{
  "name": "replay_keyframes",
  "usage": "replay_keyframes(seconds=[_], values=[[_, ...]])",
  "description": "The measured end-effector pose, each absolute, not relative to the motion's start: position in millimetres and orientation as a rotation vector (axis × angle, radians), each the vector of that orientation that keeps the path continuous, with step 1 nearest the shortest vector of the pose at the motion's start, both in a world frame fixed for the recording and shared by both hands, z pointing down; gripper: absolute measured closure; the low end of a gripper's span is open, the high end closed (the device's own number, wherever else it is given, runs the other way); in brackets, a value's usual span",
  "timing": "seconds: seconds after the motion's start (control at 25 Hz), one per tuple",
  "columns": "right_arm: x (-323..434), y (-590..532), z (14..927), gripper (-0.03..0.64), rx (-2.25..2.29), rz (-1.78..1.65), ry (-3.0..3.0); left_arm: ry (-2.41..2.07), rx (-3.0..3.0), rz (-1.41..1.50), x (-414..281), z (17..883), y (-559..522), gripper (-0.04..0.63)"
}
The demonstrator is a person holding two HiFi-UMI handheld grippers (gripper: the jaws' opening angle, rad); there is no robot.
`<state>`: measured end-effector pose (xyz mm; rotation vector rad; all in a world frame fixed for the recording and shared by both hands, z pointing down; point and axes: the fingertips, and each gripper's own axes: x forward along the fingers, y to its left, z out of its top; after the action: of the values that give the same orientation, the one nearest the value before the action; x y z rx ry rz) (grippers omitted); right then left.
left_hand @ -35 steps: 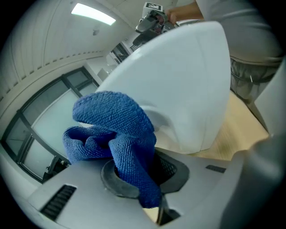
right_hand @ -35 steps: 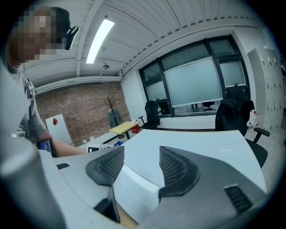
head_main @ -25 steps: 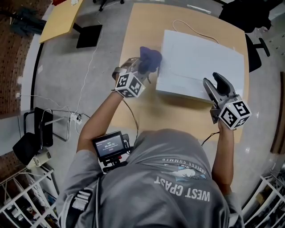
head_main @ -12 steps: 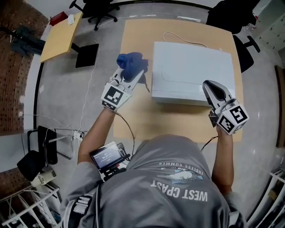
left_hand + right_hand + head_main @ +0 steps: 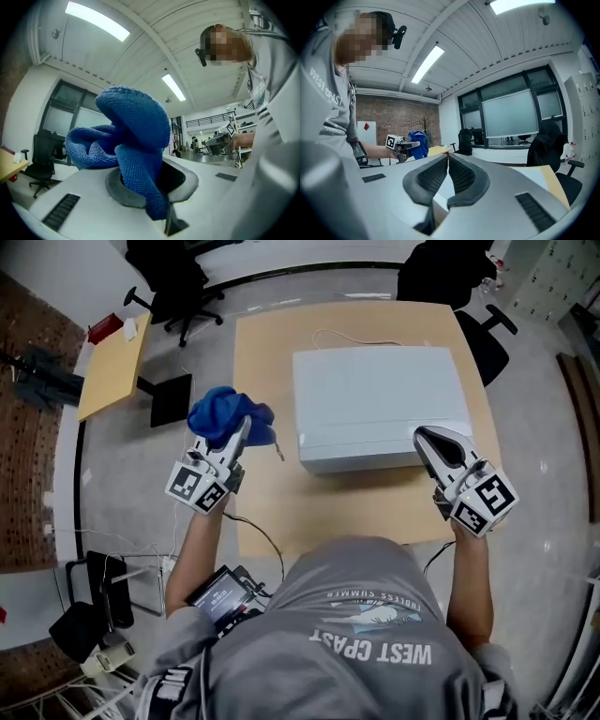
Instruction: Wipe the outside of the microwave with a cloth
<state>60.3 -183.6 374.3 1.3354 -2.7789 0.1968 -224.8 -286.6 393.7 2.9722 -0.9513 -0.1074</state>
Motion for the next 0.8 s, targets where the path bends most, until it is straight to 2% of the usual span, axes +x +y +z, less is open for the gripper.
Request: replay_keyframes(seconds=[0.32, 0.8], values=[[84.5, -158.0, 368.9, 0.595, 1.341, 0.221, -2.816, -1.058, 2.941, -0.068, -230.9, 393.4, -271.2, 0.531], [152.8, -104.6, 355.6, 0.595, 1.315, 0.269, -2.841, -1.093, 2.933, -0.003, -160.5, 373.4, -222.9, 0.531]])
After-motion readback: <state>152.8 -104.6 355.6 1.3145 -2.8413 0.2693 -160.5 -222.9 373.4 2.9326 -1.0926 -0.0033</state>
